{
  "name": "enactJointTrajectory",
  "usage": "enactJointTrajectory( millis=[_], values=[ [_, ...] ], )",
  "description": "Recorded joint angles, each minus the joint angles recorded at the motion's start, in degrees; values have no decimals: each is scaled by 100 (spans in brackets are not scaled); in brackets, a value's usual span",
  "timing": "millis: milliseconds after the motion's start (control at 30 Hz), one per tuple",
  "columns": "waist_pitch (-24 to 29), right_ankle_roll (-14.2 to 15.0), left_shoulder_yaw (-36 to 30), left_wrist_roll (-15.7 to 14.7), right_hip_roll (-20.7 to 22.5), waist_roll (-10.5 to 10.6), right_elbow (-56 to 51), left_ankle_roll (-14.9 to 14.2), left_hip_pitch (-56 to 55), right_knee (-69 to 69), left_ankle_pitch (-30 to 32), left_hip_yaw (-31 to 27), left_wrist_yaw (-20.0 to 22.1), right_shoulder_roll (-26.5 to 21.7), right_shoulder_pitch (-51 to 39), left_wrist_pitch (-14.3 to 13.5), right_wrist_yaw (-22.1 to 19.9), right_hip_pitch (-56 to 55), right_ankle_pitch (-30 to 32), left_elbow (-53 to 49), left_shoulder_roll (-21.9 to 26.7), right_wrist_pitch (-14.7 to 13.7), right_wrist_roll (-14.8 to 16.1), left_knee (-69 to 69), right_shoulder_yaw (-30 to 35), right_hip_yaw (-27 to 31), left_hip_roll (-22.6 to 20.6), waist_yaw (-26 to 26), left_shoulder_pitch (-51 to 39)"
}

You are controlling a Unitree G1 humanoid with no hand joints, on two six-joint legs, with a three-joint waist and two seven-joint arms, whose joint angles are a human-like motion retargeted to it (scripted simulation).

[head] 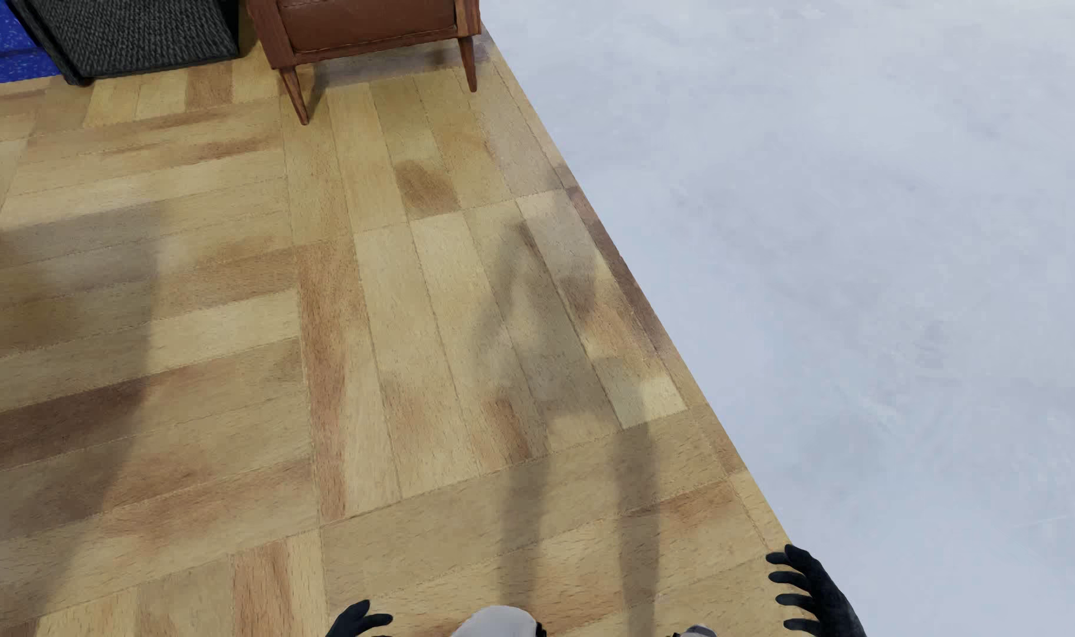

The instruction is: Walk to the armchair

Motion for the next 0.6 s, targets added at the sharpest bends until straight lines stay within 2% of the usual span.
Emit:
enactJointTrajectory(
  millis=[33,67,100,133,167,200,233,300,333,367,400,433,467,500,533,567,600],
  values=[
    [-53,429,127,4,-76,122,-326,-199,-119,-82,-507,144,-135,177,-153,7,-153,357,-227,-108,122,20,145,-483,155,-165,189,175,174],
    [-146,439,247,73,-95,265,-587,-386,-117,-161,-1016,155,-165,348,-318,21,-247,719,-463,-128,131,24,238,-1037,323,-313,366,330,385],
    [-295,363,204,147,-170,333,-673,-508,-114,-149,-1239,64,-120,502,-461,69,-277,979,-756,-40,178,-29,260,-1757,450,-452,458,411,470],
    [-297,628,77,172,-265,306,-607,8,151,324,-923,108,-39,697,-632,62,-260,1064,-886,119,285,-60,196,-1950,581,-307,444,308,591],
    [-290,844,-163,191,-270,213,-636,30,372,1294,-1109,42,78,846,-563,29,-196,737,-354,395,407,-79,84,-1947,622,73,298,16,596],
    [-344,1036,-257,187,-54,12,-424,25,597,2083,-1242,-16,224,910,-374,-43,-80,232,270,656,449,-119,-45,-2106,574,586,175,-375,586],
    [-369,1213,22,147,76,-199,-418,14,892,2100,-1302,-134,352,753,-63,-61,73,-95,99,573,323,-27,-157,-2393,316,825,37,-762,448],
    [-386,1510,-27,240,202,-526,-395,-63,1625,1461,-1413,-484,546,413,698,-97,282,-472,-487,163,19,313,-341,-3069,-112,860,-92,-1084,-80],
    [-290,1553,-162,386,154,-702,-479,-93,1922,1042,-1409,-582,526,385,824,-148,309,-580,-452,19,-82,530,-388,-3153,-205,768,-146,-1110,-318],
    [-196,1553,-81,516,89,-849,-368,-15,1818,306,-1184,-671,425,403,810,-173,290,-524,-316,-135,-146,504,-364,-2565,-248,719,-231,-1079,-530],
    [-35,1484,-120,572,-62,-810,35,246,1376,-465,-454,-607,267,195,701,-184,220,-174,514,-270,-183,199,-231,-1277,-213,586,-246,-788,-637],
    [92,940,-122,511,-102,-495,-20,286,750,-351,340,-357,6,-51,450,-242,69,41,213,-173,-63,23,-4,-385,-214,334,-37,-497,-468],
    [177,273,16,443,-188,-228,-200,203,327,-326,249,-57,-258,-55,122,-274,-112,341,-65,-56,133,-84,196,-327,-139,132,182,-257,-102],
    [145,307,308,424,-201,95,-332,153,55,-427,-345,101,-429,99,-200,-202,-274,687,-280,-53,237,-140,322,-722,86,-51,446,95,234],
    [-14,709,319,445,-252,351,-591,68,-74,-408,-841,96,-368,403,-519,-67,-348,940,-565,-66,302,-67,337,-1453,330,-187,599,299,550],
    [-135,797,251,443,-317,537,-689,-292,36,13,-803,17,-191,596,-784,68,-327,1025,-793,49,237,-60,252,-2148,610,-122,595,363,799],
    [-103,656,-190,384,-410,581,-467,-187,319,1130,-981,-38,38,832,-946,204,-225,754,-372,402,262,-152,91,-2112,689,194,400,245,758]
  ],
)
